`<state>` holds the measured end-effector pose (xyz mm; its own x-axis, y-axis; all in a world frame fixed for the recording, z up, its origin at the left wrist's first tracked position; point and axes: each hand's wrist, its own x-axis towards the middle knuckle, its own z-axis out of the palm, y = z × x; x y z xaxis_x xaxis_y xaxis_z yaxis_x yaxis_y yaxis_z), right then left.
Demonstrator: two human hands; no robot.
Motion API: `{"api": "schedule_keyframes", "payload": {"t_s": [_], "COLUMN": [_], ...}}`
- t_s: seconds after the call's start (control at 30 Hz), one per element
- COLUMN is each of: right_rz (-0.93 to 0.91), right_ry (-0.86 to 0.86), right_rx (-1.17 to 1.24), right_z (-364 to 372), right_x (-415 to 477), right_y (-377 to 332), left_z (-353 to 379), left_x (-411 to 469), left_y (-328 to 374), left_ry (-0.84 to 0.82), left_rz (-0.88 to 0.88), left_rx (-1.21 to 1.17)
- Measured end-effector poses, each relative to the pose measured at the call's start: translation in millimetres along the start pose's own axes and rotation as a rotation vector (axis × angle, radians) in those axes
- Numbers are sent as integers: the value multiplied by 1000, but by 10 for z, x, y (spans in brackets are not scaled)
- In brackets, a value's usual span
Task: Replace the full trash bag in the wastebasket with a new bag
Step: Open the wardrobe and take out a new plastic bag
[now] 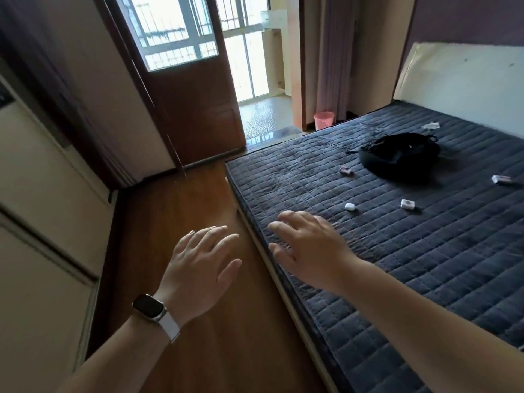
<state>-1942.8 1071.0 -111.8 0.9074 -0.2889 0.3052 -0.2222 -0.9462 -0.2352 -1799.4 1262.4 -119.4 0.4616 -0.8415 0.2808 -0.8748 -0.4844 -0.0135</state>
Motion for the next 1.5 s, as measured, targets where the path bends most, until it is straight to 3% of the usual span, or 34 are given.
{"api": "schedule_keyframes", "payload": {"t_s": [0.33,0.9,1.1,1.5], "right_rz": [-141,-233,-264,-458], "right_ry": [-64,-89,-120,-226], "right_rx": [10,-38,-17,114], "right_z": [594,1450,1819,2478], "right_x": [1218,3852,4729,6894], "right_y": [-82,-542,-390,36], "left_z": [289,762,1028,1381], "left_x": [521,1834,2435,3800], "left_y": [-941,-3228,-3785,-4816], "left_ry": [9,43,28,22], "left_rz": [-158,-236,-246,-454], "left_rx": [-13,-37,-15,95]}}
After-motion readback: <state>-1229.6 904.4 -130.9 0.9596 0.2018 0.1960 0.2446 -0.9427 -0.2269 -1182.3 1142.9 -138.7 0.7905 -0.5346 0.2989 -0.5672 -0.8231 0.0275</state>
